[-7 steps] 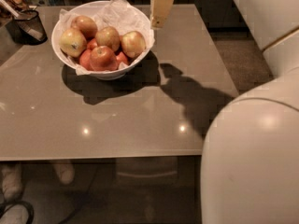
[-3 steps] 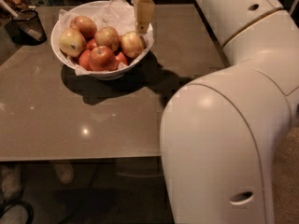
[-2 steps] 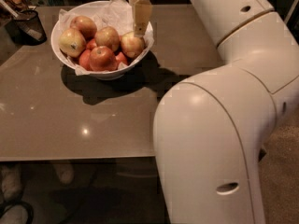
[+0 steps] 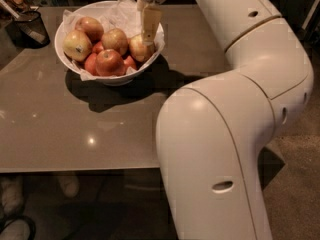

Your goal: Pick apple from white bowl

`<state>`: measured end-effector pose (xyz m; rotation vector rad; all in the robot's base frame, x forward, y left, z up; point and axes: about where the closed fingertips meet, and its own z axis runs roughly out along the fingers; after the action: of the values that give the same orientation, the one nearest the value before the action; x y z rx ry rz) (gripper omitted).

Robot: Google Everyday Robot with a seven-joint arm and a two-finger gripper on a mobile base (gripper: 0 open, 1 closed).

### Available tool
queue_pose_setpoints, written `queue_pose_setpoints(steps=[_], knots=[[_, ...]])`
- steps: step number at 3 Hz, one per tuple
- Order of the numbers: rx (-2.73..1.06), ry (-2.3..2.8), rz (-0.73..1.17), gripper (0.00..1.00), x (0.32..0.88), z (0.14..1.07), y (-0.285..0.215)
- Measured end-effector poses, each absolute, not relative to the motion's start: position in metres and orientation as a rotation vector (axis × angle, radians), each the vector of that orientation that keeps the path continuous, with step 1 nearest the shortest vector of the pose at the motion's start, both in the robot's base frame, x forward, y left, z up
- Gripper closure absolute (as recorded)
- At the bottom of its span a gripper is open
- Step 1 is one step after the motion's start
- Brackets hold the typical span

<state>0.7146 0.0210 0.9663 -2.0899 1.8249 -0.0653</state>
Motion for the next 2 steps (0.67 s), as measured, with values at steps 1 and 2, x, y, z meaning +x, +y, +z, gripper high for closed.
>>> queue_pose_setpoints(steps=[1,2], knots=[[-2.075,1.85,-0.03,0.25,0.7196,0.9562,0.0204],[-2.056,1.877,0.003,0.28,0.7237,0.9474,0.0204]])
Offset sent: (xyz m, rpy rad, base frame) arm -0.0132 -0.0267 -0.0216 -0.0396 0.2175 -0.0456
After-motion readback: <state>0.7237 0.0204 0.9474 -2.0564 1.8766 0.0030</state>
